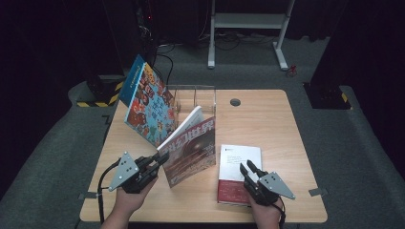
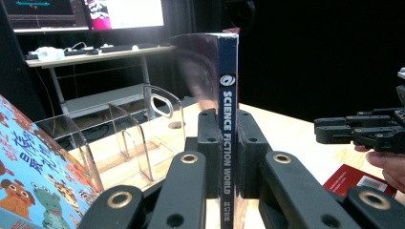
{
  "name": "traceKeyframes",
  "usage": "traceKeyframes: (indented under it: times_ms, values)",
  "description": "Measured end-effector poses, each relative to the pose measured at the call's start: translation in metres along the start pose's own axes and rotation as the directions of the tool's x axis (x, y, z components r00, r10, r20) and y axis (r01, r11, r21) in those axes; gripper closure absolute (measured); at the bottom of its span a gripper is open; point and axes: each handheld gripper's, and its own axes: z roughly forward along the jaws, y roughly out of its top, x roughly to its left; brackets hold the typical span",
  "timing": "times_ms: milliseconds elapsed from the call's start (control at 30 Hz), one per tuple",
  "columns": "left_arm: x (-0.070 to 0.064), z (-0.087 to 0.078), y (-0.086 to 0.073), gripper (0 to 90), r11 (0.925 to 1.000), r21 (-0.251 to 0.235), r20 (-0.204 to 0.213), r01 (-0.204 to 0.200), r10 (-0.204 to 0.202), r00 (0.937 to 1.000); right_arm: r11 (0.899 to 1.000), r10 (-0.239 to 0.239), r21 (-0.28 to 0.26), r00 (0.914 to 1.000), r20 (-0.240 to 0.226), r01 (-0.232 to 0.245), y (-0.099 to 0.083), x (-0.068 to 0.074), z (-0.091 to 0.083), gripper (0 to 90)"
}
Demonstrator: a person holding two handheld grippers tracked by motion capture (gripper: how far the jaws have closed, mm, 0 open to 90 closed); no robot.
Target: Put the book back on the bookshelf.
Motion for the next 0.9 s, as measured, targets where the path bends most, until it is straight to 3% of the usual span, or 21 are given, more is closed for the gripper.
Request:
traceKeyframes:
  times_ms: [100, 167, 433, 467, 567, 600, 633, 667, 900]
  values:
    - [-0.001, -0.001, -0.001, 82.8, 0.9999, -0.012, 0.014, -0.009, 0.009, 0.9999, 1.000, 0.002, 0.000, 1.0000, 0.000, -0.002, 0.000, 0.000, 0.001, 67.8]
    - [-0.005, -0.002, -0.003, 82.8, 0.9988, -0.026, 0.029, -0.042, 0.043, 0.9987, 1.000, 0.000, 0.001, 1.0000, -0.001, 0.000, 0.000, 0.000, 0.001, 67.7]
    - [-0.006, -0.001, -0.002, 81.1, 0.9991, -0.023, 0.029, -0.036, 0.037, 0.9989, 1.000, -0.003, 0.004, 1.0000, -0.007, 0.003, -0.001, 0.001, 0.001, 67.6]
    - [-0.005, 0.000, -0.001, 79.5, 0.9994, -0.022, 0.023, -0.029, 0.029, 0.9993, 1.000, -0.002, 0.005, 1.0000, -0.007, 0.002, -0.001, 0.001, 0.001, 67.7]
    - [0.001, 0.015, 0.006, 59.4, 0.9987, 0.037, 0.023, 0.034, -0.035, 0.9991, 1.000, -0.002, 0.004, 1.0000, -0.007, 0.002, -0.001, 0.002, 0.002, 67.6]
    - [0.001, 0.015, 0.006, 61.9, 0.9987, 0.037, 0.023, 0.034, -0.035, 0.9991, 1.000, -0.002, 0.005, 1.0000, -0.008, 0.002, -0.001, 0.002, 0.002, 67.6]
    - [0.000, 0.022, 0.009, 72.6, 0.9987, 0.050, -0.018, 0.013, -0.012, 0.9998, 1.000, 0.000, 0.004, 1.0000, -0.010, 0.000, 0.000, 0.003, 0.002, 67.6]
    - [-0.001, 0.024, 0.010, 78.3, 0.9985, 0.052, -0.030, 0.016, -0.014, 0.9995, 1.000, -0.004, 0.005, 0.9999, -0.010, 0.004, 0.000, 0.003, 0.002, 67.6]
    - [-0.005, 0.026, 0.011, 82.1, 0.9985, 0.055, -0.022, 0.007, -0.006, 0.9997, 1.000, 0.005, 0.004, 1.0000, -0.008, -0.005, -0.001, 0.000, 0.001, 67.6]
